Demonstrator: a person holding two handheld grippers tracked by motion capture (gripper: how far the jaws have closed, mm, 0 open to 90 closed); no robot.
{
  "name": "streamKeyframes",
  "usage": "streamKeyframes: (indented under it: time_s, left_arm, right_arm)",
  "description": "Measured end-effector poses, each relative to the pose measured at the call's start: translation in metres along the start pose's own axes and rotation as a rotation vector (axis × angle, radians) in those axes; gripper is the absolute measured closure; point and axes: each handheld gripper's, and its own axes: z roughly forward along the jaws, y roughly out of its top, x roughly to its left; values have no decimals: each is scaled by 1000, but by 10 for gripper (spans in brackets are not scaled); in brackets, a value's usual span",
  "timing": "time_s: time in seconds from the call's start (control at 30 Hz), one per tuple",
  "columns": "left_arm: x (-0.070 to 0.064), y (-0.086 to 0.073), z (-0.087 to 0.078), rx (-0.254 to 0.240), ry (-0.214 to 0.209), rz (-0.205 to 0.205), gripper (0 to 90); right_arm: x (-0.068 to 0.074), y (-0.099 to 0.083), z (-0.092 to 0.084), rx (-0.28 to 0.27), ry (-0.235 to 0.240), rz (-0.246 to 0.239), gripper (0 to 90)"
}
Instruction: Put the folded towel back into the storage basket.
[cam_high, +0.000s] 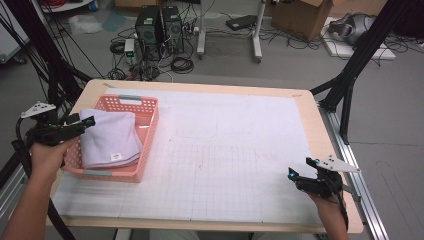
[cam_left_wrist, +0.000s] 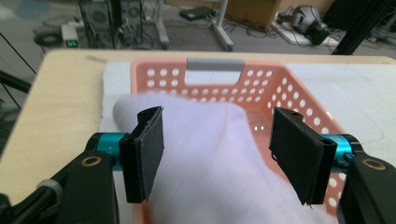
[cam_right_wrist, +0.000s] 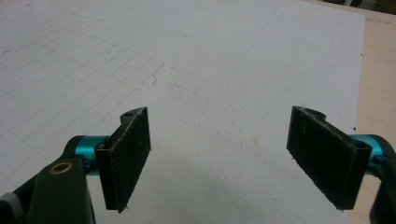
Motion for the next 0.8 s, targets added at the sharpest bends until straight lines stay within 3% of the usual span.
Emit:
streamKeyframes:
  time_s: [0.13,0.3,0.53,0.8]
  left_arm:
    - [-14,-2,7,57,-36,33,357]
    - [-27,-10,27,154,-22,57,371]
    - [-46,-18,60,316,69,115,356]
    - [-46,-32,91,512,166,124,359]
  right_arm:
    - [1,1,0,-1,2,-7,205]
    - [2,1,3,7,11,-17,205]
    - [3,2,2,6,12,-16,205]
    - [2,1,2,6,16,-15,205]
